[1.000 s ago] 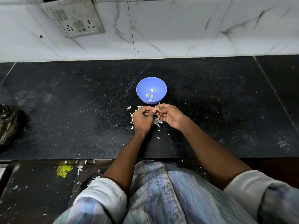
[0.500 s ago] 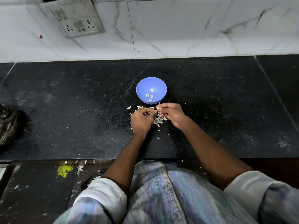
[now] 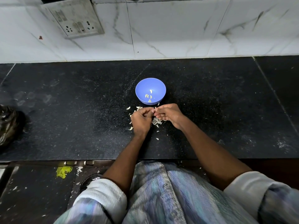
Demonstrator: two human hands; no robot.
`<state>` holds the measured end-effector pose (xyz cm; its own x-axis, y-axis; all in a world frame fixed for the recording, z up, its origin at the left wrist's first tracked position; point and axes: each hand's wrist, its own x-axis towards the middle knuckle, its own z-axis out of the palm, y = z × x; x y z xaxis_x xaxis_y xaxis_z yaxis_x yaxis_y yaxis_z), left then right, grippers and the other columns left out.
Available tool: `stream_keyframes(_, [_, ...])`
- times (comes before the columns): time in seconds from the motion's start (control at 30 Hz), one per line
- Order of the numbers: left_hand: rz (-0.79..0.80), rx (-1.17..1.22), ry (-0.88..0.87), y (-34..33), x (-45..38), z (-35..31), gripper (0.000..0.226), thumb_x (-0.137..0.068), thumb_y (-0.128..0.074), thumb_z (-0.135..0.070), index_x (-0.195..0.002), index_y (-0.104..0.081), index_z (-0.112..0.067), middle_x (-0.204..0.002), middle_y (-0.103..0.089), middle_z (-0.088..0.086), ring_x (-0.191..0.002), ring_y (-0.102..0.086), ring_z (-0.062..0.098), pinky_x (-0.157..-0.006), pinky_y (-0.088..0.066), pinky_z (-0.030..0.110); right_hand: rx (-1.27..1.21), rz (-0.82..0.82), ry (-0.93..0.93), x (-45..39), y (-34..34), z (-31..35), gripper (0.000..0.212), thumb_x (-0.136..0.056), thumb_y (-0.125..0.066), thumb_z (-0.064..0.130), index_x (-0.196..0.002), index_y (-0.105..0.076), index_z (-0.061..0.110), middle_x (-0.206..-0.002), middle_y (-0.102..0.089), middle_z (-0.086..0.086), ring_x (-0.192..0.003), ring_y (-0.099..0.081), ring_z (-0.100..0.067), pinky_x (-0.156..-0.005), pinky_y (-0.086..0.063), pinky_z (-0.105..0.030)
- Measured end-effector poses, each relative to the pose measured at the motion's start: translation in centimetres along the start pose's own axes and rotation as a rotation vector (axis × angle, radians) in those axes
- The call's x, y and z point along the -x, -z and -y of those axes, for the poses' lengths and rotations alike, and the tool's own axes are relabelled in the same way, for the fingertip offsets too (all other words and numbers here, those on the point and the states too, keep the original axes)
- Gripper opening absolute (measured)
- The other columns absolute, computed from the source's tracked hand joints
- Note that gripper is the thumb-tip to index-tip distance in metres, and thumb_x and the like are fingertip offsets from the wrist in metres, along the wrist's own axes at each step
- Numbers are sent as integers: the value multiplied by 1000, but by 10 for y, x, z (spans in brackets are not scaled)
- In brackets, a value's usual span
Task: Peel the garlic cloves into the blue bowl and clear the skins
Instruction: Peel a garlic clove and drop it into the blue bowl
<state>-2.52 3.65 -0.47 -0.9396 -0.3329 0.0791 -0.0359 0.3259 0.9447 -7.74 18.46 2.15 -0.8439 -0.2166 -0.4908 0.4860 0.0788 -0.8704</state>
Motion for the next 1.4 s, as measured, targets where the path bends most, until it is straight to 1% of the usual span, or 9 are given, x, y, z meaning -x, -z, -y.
stream_keyframes(0.3, [-12, -114, -118, -1, 0, 8, 14, -92, -77, -10, -103, -83, -16, -92, -79, -6, -79, -74, 7, -76, -61, 28, 75, -29, -22, 0, -4, 4, 13, -90, -71, 2, -99, -75, -6, -86, -76, -21, -64, -64, -15, -60, -51, -22])
stream_keyframes(0.53, [44, 92, 117, -1, -6, 4, 9, -87, -86, -14, -96, -85, -12, -85, -81, -4, -80, -78, 16, -74, -64, 33, 260, -58, 86, 0, -4, 1, 9, -91, -72, 8, -91, -73, -1, -71, -70, -8, -63, -59, -11, -52, -46, -19])
stream_keyframes(0.73, [-14, -107, -75, 2, -1, 7, 9, -86, -85, -8, -90, -85, -15, -83, -78, -10, -78, -72, 3, -74, -58, 23, 291, -17, 17, -2, -5, -1, 9, -90, -65, 3, -83, -71, 1, -66, -62, -4, -61, -52, -11, -54, -41, -22])
stream_keyframes(0.97, [-55, 545, 882, -7, -13, -19, 21, -89, -63, 14, -82, -78, 0, -71, -78, 6, -59, -68, 11, -68, -63, 23, 734, -169, 473, -11, -10, -13, 24, -88, -67, 1, -73, -57, 17, -68, -59, 9, -64, -51, -9, -61, -45, -34])
stream_keyframes(1.03, [-81, 423, 762, -7, -10, -13, 18, -87, -68, 11, -85, -81, -1, -77, -80, 7, -62, -70, 12, -67, -64, 27, 721, -127, 402, -11, -11, -9, 19, -87, -65, 4, -73, -61, 16, -69, -61, 7, -65, -52, -10, -62, -44, -32])
stream_keyframes(1.13, [-79, -97, 219, 2, -2, -4, 10, -84, -85, -6, -87, -86, -16, -77, -79, -6, -68, -71, 7, -70, -57, 23, 444, -23, 121, -9, -12, -4, 11, -88, -65, 6, -77, -65, 9, -72, -61, -1, -66, -50, -12, -60, -40, -28])
stream_keyframes(1.27, [-17, -278, -184, 7, -9, 0, 18, -83, -81, 1, -91, -85, -14, -87, -79, -4, -77, -71, 9, -72, -54, 22, 127, 40, -51, -11, -9, -4, 22, -88, -55, -9, -75, -62, 8, -77, -62, -10, -63, -46, -13, -55, -34, -26])
stream_keyframes(1.33, [-6, -263, -131, 6, -10, -2, 16, -83, -82, -2, -91, -85, -15, -88, -80, -3, -77, -71, 8, -73, -55, 22, 174, -13, -1, -11, -9, -6, 20, -87, -57, -7, -76, -62, 8, -73, -63, -5, -64, -48, -12, -56, -36, -26])
stream_keyframes(1.4, [0, -54, 179, 1, -12, -8, 11, -84, -83, -4, -91, -86, -12, -85, -81, 1, -71, -71, 6, -69, -56, 21, 385, -89, 197, -12, -5, -9, 16, -90, -65, 1, -77, -62, 10, -68, -59, 5, -62, -48, -6, -58, -40, -22])
